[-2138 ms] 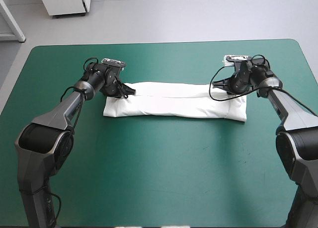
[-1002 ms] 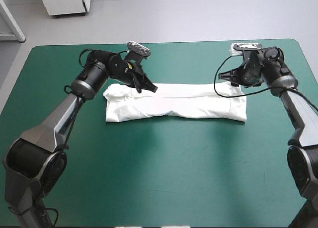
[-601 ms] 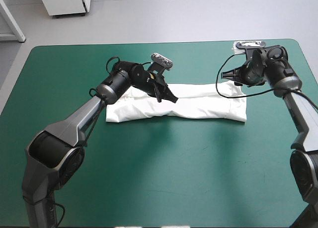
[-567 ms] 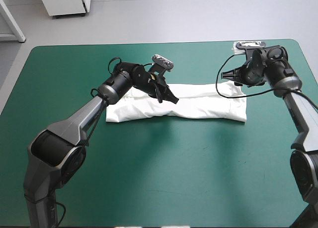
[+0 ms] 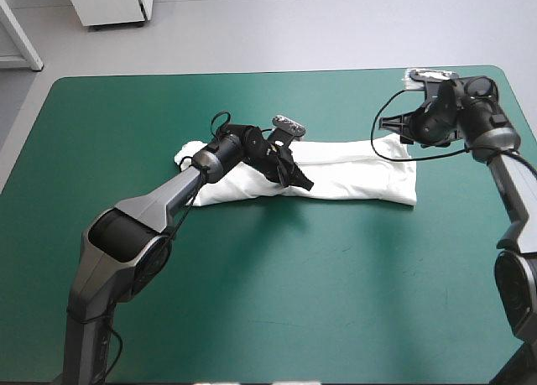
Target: Fold the cloth
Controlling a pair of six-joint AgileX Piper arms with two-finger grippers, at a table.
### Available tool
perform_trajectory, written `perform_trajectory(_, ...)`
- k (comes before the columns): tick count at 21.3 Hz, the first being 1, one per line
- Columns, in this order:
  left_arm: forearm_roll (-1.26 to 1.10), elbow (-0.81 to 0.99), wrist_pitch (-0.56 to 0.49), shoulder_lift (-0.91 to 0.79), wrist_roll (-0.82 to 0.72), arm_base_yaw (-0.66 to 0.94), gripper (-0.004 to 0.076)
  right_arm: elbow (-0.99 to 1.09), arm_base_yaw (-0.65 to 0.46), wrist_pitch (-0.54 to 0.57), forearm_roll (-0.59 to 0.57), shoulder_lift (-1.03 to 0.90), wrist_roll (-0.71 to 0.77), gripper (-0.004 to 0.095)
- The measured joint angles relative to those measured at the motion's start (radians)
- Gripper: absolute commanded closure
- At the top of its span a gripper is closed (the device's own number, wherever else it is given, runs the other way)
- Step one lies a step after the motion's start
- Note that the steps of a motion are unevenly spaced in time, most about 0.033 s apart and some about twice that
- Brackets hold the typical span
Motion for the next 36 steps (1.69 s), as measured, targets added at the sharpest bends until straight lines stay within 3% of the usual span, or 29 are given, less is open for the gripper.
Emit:
perform_trajectory(2, -0.003, -0.005, -0.003, 0.004, 0.0, 0.0, 0.0733, 0.001, -0.111, 0.031, 0.146, 0.0, -0.058, 0.0483)
perform_trajectory(4, -0.007, -0.005, -0.005, 0.005, 0.0, 0.0, 0.0733, 0.02, -0.209, 0.058, 0.29, -0.001, -0.128, 0.04)
perform_trajectory(6, -0.01, -0.006, -0.007, 0.006, 0.0, 0.0, 0.0733, 0.067, -0.269, 0.064, 0.353, -0.005, -0.167, 0.0292)
perform_trajectory(10, -0.014, -0.006, -0.01, 0.007, 0.0, 0.0, 0.0733, 0.181, -0.283, 0.044, 0.45, 0.0, -0.26, 0.0279)
perform_trajectory(23, -0.017, -0.006, -0.013, 0.007, 0.0, 0.0, 0.0733, 0.203, -0.281, 0.007, 0.541, 0.143, -0.348, 0.0285)
perform_trajectory(28, -0.018, -0.006, -0.014, 0.007, 0.0, 0.0, 0.0733, 0.198, -0.22, -0.023, 0.551, 0.195, -0.361, 0.0309)
perform_trajectory(30, -0.018, -0.006, -0.014, 0.008, 0.0, 0.0, 0.0733, 0.189, -0.194, -0.031, 0.549, 0.205, -0.359, 0.0406)
perform_trajectory(32, -0.018, -0.006, -0.014, 0.008, 0.0, 0.0, 0.0733, 0.183, -0.168, -0.044, 0.495, 0.211, -0.311, 0.0693)
perform_trajectory(33, -0.018, -0.006, -0.014, 0.008, 0.0, 0.0, 0.0733, 0.182, -0.158, -0.049, 0.465, 0.211, -0.283, 0.092)
perform_trajectory(36, -0.018, -0.006, -0.014, 0.008, 0.0, 0.0, 0.0733, 0.181, -0.145, -0.054, 0.367, 0.212, -0.22, 0.0927)
